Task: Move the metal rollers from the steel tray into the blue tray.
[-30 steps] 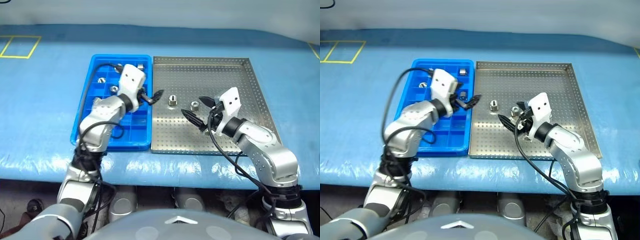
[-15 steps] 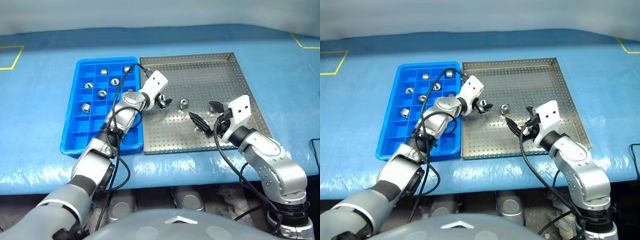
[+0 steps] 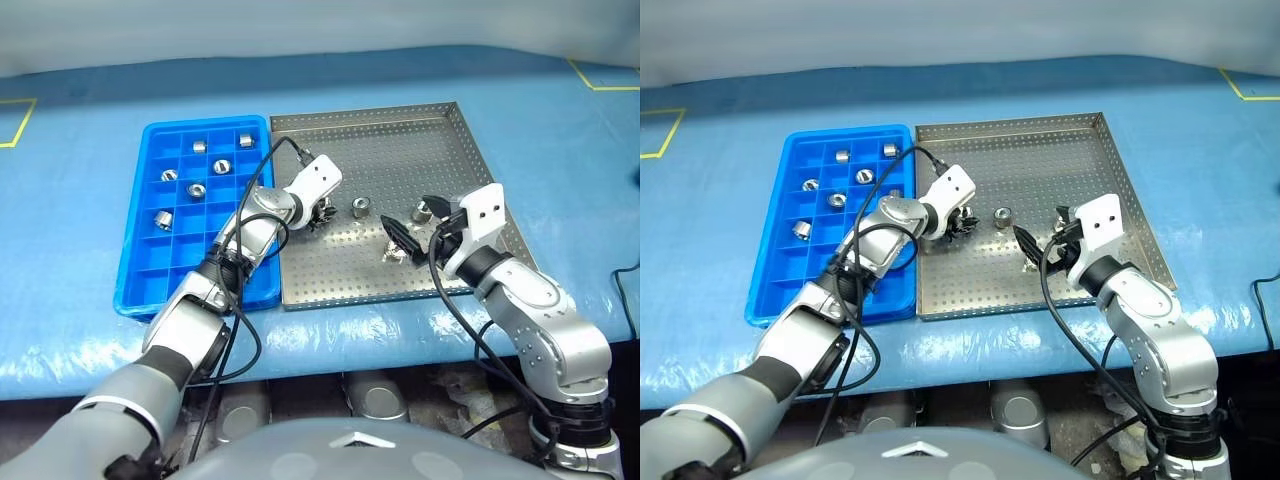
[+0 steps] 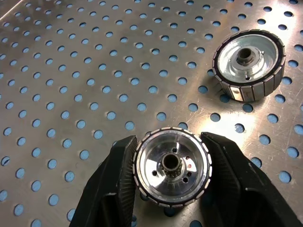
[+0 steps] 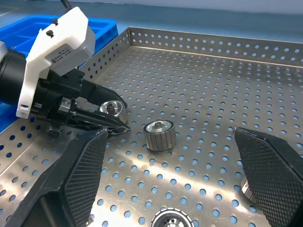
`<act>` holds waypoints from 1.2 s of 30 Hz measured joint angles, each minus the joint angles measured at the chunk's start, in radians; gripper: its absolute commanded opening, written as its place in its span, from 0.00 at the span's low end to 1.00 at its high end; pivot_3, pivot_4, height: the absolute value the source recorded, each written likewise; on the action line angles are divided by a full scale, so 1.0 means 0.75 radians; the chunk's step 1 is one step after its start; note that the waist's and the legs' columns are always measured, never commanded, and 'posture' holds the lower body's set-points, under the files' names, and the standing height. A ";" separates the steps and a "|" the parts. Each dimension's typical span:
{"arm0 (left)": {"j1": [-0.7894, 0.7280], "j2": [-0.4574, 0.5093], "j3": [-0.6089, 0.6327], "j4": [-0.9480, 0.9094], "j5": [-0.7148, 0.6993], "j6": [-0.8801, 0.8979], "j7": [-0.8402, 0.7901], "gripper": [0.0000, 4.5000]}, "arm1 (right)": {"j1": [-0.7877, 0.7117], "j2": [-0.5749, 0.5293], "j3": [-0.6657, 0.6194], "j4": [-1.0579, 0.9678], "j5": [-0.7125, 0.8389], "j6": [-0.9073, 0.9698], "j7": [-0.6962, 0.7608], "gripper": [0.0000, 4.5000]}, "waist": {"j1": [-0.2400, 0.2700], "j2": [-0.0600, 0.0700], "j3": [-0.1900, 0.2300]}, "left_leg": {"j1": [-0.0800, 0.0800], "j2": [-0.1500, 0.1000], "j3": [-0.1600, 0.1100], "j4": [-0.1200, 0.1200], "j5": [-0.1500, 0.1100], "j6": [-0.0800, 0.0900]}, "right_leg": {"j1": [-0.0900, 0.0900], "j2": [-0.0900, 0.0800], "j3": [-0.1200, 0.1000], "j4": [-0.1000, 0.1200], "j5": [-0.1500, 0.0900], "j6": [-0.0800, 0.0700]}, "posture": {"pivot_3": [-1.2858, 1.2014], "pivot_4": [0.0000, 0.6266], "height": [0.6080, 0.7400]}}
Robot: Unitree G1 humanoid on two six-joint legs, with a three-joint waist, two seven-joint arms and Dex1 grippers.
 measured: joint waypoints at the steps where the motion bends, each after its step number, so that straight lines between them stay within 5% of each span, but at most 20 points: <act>1: 0.017 -0.006 0.062 -0.044 -0.045 -0.018 -0.003 0.50 | -0.001 0.000 0.001 0.002 0.000 0.000 0.000 1.00 | 0.003 0.000 0.000 | -0.002 0.000 0.000 0.000 0.000 0.000 | -0.002 0.000 -0.001 0.000 0.000 0.000 | 0.48 0.24 1.00; 7: 0.072 0.059 0.385 -0.428 -0.335 0.059 -0.047 0.50 | -0.013 0.000 0.022 0.027 -0.001 -0.002 0.024 1.00 | 0.012 0.001 -0.001 | -0.003 0.001 0.000 0.000 0.000 0.000 | -0.004 0.000 0.000 0.000 0.000 0.000 | 0.49 0.24 1.00; 13: 0.379 0.401 0.474 -0.797 -0.358 0.250 -0.059 0.50 | -0.027 -0.002 0.046 0.059 -0.007 -0.004 0.057 1.00 | 0.023 0.001 0.000 | -0.003 0.002 0.000 -0.001 0.000 0.000 | -0.005 0.000 0.000 0.001 -0.001 -0.001 | 0.52 0.24 1.00; 17: 0.531 0.519 0.587 -1.004 -0.417 0.347 -0.058 0.50 | -0.046 0.000 0.073 0.099 -0.012 -0.005 0.083 1.00 | 0.069 -0.002 0.001 | -0.003 0.001 0.000 0.000 0.000 0.000 | -0.004 -0.001 -0.002 0.001 -0.001 -0.001 | 0.54 0.24 1.00; 20: 0.548 0.495 0.626 -1.078 -0.459 0.377 -0.036 0.50 | -0.103 0.009 0.103 0.151 -0.019 -0.006 0.103 1.00 | 0.112 -0.002 0.001 | -0.003 0.001 -0.001 0.002 0.000 0.000 | -0.002 -0.001 -0.004 0.001 0.000 -0.001 | 0.55 0.24 1.00; 24: 0.455 0.357 0.477 -1.077 -0.496 0.378 -0.022 0.50 | -0.154 0.022 0.135 0.182 -0.030 -0.012 0.115 1.00 | 0.157 -0.002 0.001 | -0.002 0.000 -0.004 0.003 0.001 0.000 | 0.003 -0.001 -0.007 -0.002 0.000 0.000 | 0.54 0.24 1.00; 27: 0.333 0.256 0.329 -0.933 -0.468 0.331 -0.012 0.63 | -0.151 0.022 0.136 0.184 -0.043 -0.013 0.112 1.00 | 0.158 -0.001 0.000 | -0.001 0.000 -0.004 0.002 0.000 0.000 | 0.004 -0.001 -0.007 -0.003 0.000 -0.001 | 0.52 0.24 1.00; 32: 0.132 0.094 0.146 -0.546 -0.330 0.227 0.056 0.98 | -0.070 0.019 0.095 0.122 -0.047 -0.013 0.080 1.00 | 0.127 0.000 0.000 | -0.003 0.001 -0.004 0.000 0.000 0.001 | 0.003 -0.001 -0.007 -0.008 0.000 -0.001 | 0.48 0.24 1.00; 36: -0.030 0.016 0.016 -0.234 -0.207 0.131 0.058 0.98 | 0.027 0.019 0.025 0.024 -0.046 -0.012 0.036 1.00 | 0.086 0.001 -0.001 | -0.005 0.000 -0.004 0.000 -0.001 0.003 | 0.003 -0.001 -0.007 -0.012 0.000 -0.001 | 0.45 0.24 1.00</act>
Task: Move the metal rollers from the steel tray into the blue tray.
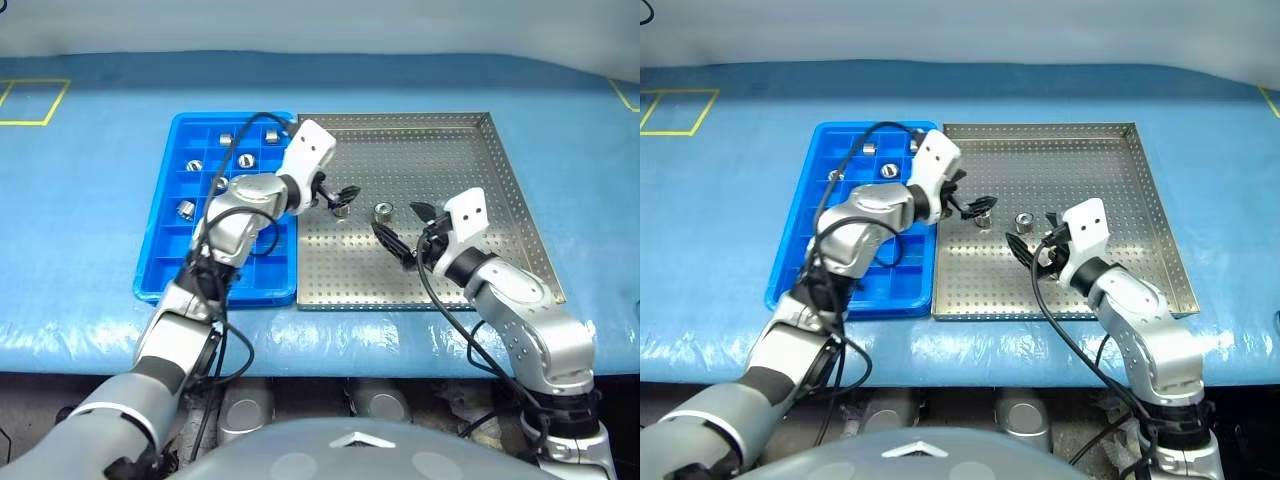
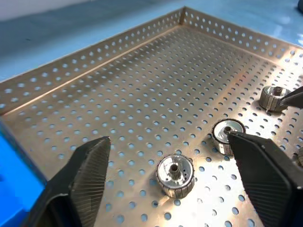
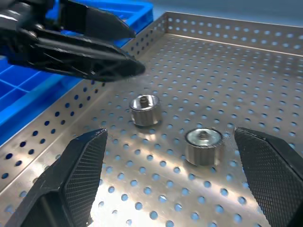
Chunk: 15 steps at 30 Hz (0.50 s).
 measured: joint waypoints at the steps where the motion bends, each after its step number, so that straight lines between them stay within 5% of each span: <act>1: -0.027 -0.008 -0.033 0.063 0.030 -0.019 -0.008 0.98 | 0.023 0.001 -0.014 -0.021 0.000 0.000 -0.013 1.00 | -0.014 0.000 0.000 | 0.000 0.000 0.000 0.000 -0.001 0.001 | 0.000 0.000 0.000 -0.001 0.000 0.000 | 0.44 0.24 1.00; 7: -0.095 -0.010 -0.183 0.279 0.177 -0.063 -0.073 0.98 | 0.109 0.036 -0.048 -0.085 0.000 0.000 -0.072 1.00 | -0.097 0.000 0.000 | 0.001 0.001 0.001 -0.001 -0.001 0.002 | 0.000 0.001 0.001 0.000 0.000 0.000 | 0.43 0.24 1.00; 15: -0.094 0.071 -0.173 0.268 0.255 -0.042 -0.090 0.98 | 0.104 0.050 -0.052 -0.087 -0.001 -0.001 -0.091 1.00 | -0.135 0.000 0.000 | 0.001 0.001 0.001 0.000 -0.001 0.002 | 0.000 0.001 0.002 0.002 0.000 0.001 | 0.45 0.24 1.00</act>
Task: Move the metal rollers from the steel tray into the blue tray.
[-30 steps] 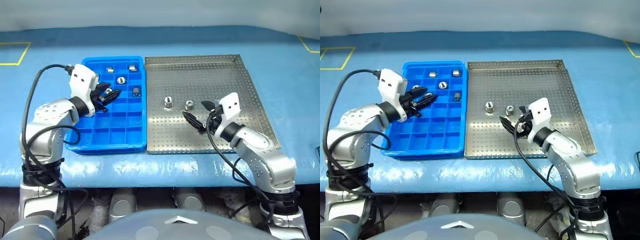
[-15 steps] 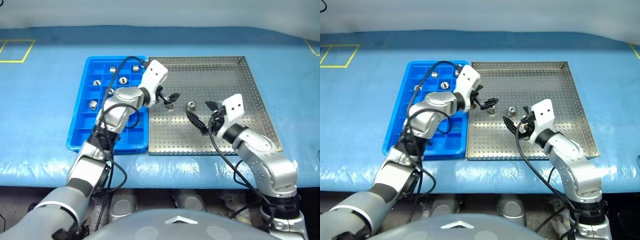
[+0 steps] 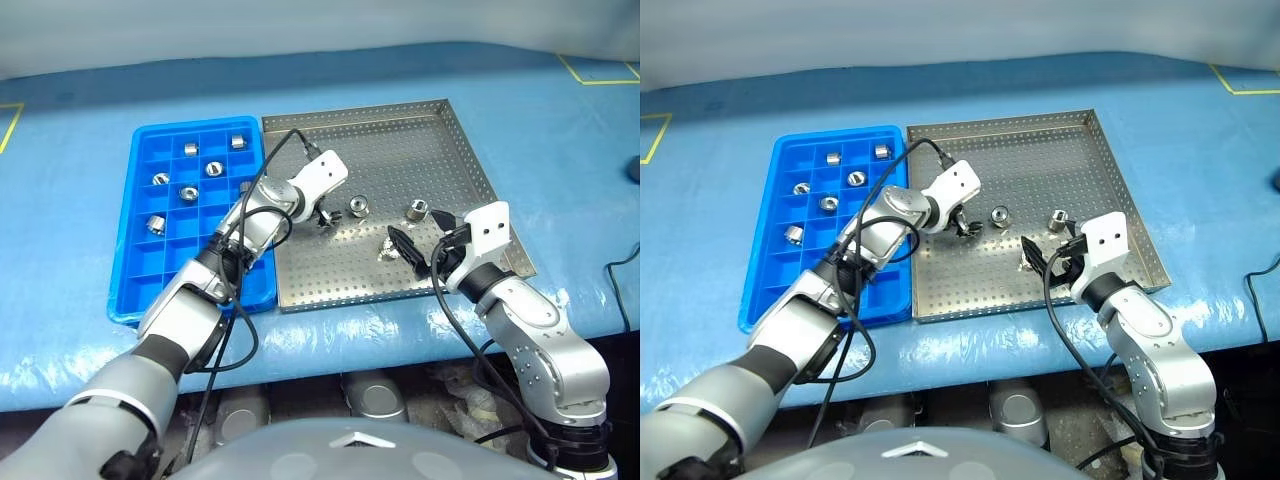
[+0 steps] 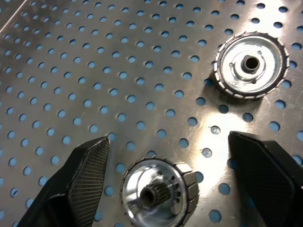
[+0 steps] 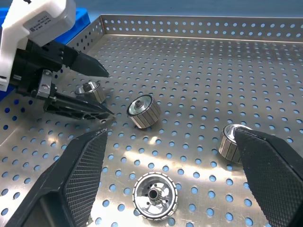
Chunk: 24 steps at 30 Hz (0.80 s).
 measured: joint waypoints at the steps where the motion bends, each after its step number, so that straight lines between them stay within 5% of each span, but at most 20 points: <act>1: 0.001 0.008 0.006 -0.012 0.000 0.003 0.000 0.98 | -0.003 0.001 0.000 0.000 0.000 0.000 -0.003 1.00 | 0.000 0.000 0.000 | 0.000 0.000 0.000 0.000 0.000 0.000 | 0.000 0.000 0.000 0.000 0.000 0.000 | 0.45 0.24 1.00; 6: 0.021 0.040 0.041 -0.045 -0.003 0.029 -0.003 0.90 | -0.033 0.002 0.003 0.005 0.000 0.000 -0.005 1.00 | 0.007 0.000 0.000 | 0.000 0.000 0.000 0.000 0.000 0.000 | 0.000 0.000 0.000 0.000 0.000 0.000 | 0.45 0.24 1.00; 14: 0.048 -0.029 0.050 -0.029 -0.020 0.033 -0.033 0.38 | -0.062 0.002 0.010 0.010 0.000 0.000 -0.004 1.00 | 0.023 0.000 0.000 | 0.000 0.000 0.000 0.000 0.000 0.000 | 0.000 0.000 0.000 0.000 0.000 0.000 | 0.45 0.24 1.00; 24: 0.055 -0.027 0.103 -0.023 -0.030 0.033 -0.044 0.38 | -0.060 0.001 0.010 0.010 0.000 0.000 -0.004 1.00 | 0.027 0.000 0.000 | 0.000 0.000 0.000 0.000 0.000 0.000 | 0.000 0.000 0.000 0.000 0.000 0.000 | 0.46 0.24 1.00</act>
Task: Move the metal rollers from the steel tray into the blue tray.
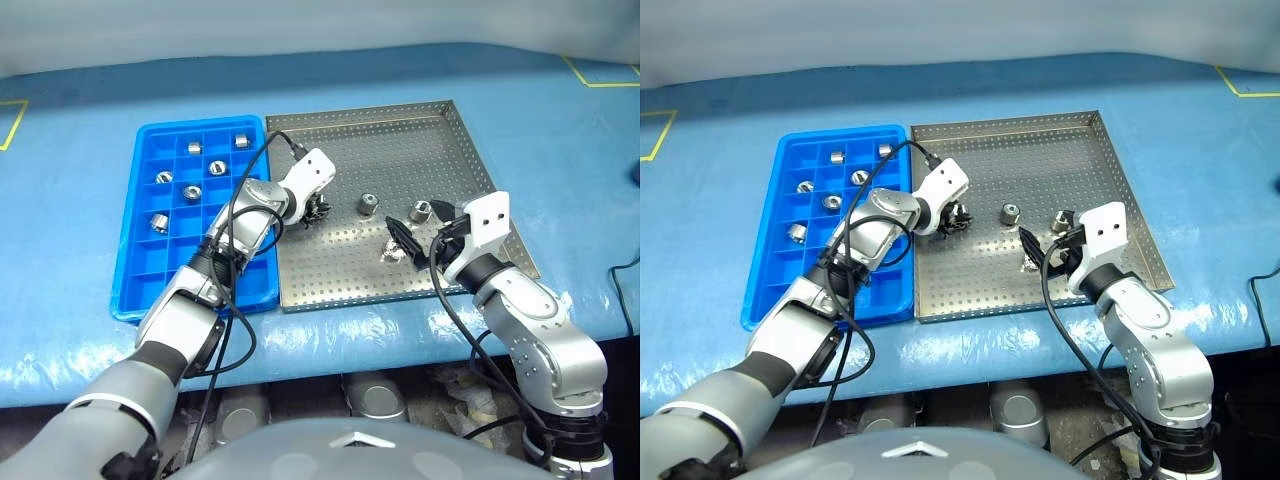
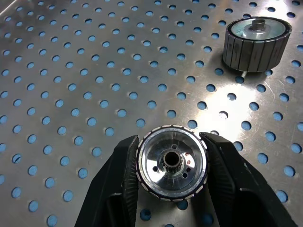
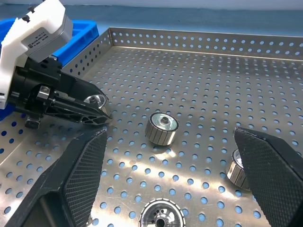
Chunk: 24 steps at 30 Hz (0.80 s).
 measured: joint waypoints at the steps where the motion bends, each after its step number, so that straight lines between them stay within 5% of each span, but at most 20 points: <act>1: 0.000 0.001 0.002 0.000 0.000 0.000 0.000 0.38 | -0.001 0.000 0.000 0.001 0.000 0.000 0.000 1.00 | 0.002 0.000 0.000 | 0.000 0.000 0.000 0.000 0.000 0.000 | 0.000 0.000 0.000 0.000 0.000 0.000 | 0.46 0.24 1.00; 12: 0.067 0.079 0.269 -0.288 -0.243 0.025 -0.126 0.38 | -0.038 0.000 0.014 0.038 -0.006 0.000 0.013 1.00 | 0.005 0.000 0.000 | 0.001 0.001 0.000 -0.001 0.000 0.000 | 0.000 0.000 0.000 0.001 0.000 0.000 | 0.47 0.24 1.00; 24: 0.480 0.506 0.624 -0.997 -0.434 0.356 -0.100 0.38 | -0.079 0.000 0.066 0.083 -0.006 -0.002 0.061 1.00 | 0.030 0.000 0.001 | 0.002 0.002 -0.001 -0.001 0.000 0.000 | 0.000 0.000 -0.001 0.003 0.000 -0.001 | 0.52 0.24 1.00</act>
